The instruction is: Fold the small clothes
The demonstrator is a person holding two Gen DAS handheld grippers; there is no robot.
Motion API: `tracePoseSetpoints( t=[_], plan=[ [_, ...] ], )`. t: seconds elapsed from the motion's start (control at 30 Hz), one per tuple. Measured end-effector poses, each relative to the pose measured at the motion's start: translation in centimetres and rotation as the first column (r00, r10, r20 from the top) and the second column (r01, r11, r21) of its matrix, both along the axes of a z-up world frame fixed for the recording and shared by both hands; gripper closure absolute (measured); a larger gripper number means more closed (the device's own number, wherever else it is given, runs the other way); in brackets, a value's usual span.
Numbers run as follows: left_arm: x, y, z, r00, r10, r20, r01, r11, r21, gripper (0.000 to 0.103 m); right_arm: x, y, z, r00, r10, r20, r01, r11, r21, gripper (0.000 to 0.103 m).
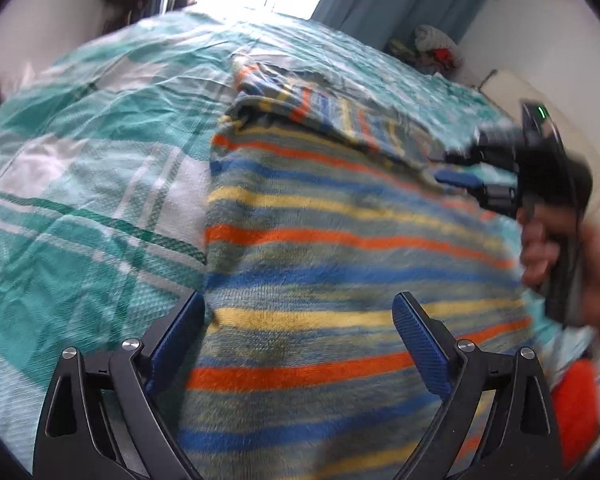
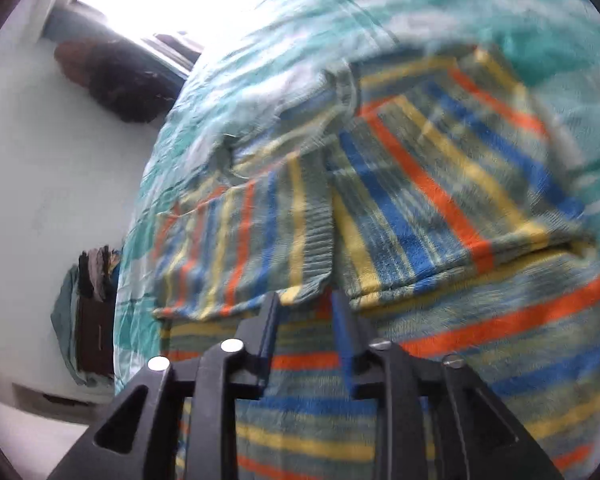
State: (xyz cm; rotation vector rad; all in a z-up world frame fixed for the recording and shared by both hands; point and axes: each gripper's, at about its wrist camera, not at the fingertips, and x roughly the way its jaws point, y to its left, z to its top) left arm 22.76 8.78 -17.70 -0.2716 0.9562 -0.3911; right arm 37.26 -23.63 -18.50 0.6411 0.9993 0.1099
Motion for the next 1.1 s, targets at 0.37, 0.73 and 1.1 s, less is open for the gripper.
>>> tracePoseSetpoints(
  t=[0.37,0.73,1.1],
  plan=[
    [15.4,-0.3,0.5,0.998,-0.057,-0.013,0.058,0.968,0.243,0.028,3.9,3.1,2.0,0.969,0.221,0.111,-0.196,0.96,-0.199,0.074],
    [15.6,0.4,-2.4,0.996,0.085,0.041,-0.091,0.977,0.192,0.099,4.9,3.5,-2.3,0.976,0.213,0.039,-0.201,0.958,-0.204,0.075],
    [9.3,2.5,2.5,0.994,0.103,0.042,-0.11,0.959,0.26,0.036,0.3,2.2,2.9,0.968,0.235,0.083,-0.205,0.94,-0.272,0.051]
  ],
)
